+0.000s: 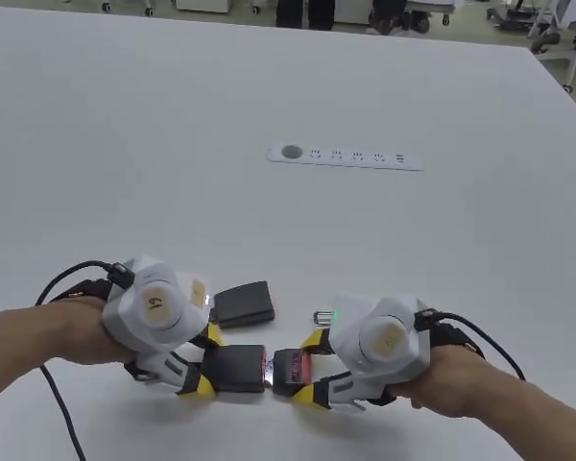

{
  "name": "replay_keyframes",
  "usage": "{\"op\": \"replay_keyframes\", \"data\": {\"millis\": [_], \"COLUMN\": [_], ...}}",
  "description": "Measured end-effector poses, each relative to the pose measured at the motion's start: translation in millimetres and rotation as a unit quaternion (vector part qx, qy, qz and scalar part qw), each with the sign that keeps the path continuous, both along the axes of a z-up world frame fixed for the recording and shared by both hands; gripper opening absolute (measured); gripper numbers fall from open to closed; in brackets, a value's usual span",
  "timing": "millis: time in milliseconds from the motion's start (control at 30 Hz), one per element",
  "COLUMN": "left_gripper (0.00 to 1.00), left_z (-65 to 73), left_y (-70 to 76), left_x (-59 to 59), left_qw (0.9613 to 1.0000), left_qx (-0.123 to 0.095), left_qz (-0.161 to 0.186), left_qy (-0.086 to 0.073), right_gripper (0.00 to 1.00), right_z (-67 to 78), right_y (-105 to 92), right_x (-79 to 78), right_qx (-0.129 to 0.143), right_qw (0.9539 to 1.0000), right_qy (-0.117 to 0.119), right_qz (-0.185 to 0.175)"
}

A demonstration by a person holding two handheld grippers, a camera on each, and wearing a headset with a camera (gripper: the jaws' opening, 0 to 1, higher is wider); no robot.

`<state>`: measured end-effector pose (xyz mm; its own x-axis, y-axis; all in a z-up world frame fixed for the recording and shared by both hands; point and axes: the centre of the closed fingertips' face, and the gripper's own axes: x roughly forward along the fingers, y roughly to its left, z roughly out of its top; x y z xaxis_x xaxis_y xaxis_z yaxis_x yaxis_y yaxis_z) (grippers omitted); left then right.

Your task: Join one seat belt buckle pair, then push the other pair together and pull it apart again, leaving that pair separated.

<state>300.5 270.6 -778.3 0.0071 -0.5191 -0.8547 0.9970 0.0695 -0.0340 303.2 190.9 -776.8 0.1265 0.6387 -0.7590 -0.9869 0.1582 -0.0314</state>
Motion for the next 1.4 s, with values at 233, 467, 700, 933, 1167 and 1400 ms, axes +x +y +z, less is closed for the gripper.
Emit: {"op": "replay_keyframes", "data": {"millis": [233,467,700,933,1167,1400], "left_gripper": [0.31,0.31,0.31,0.32,0.37,0.42], "left_z": [0.5,0.4,-0.5,0.9,1.2,1.6], "left_y": [-0.6,1.0,0.7,-1.5,1.1,1.3], "left_x": [-0.4,0.4,0.5,-1.5,0.7,-5.2], "left_qw": [0.9999,1.0,0.9999,1.0,0.9998,0.9998], "left_qx": [0.01,0.006,0.011,0.001,-0.002,0.001], "left_qz": [0.0,0.001,0.005,0.008,0.02,0.021], "left_qy": [0.001,-0.001,0.0,-0.001,-0.005,-0.002], "right_gripper": [0.29,0.29,0.29,0.3,0.32,0.37], "right_z": [1.3,1.6,4.0,3.4,0.8,1.9], "right_y": [2.1,0.1,-0.1,-2.6,-3.5,-7.4], "right_x": [-1.9,-1.7,-2.4,-3.2,-4.9,-9.1], "right_qx": [-0.001,0.005,-0.003,0.011,0.006,-0.006], "right_qw": [0.9999,1.0,1.0,0.9999,0.9999,0.9998], "right_qy": [0.005,0.007,0.009,0.012,0.01,-0.003], "right_qz": [-0.009,-0.003,-0.002,0.005,0.004,0.016]}}
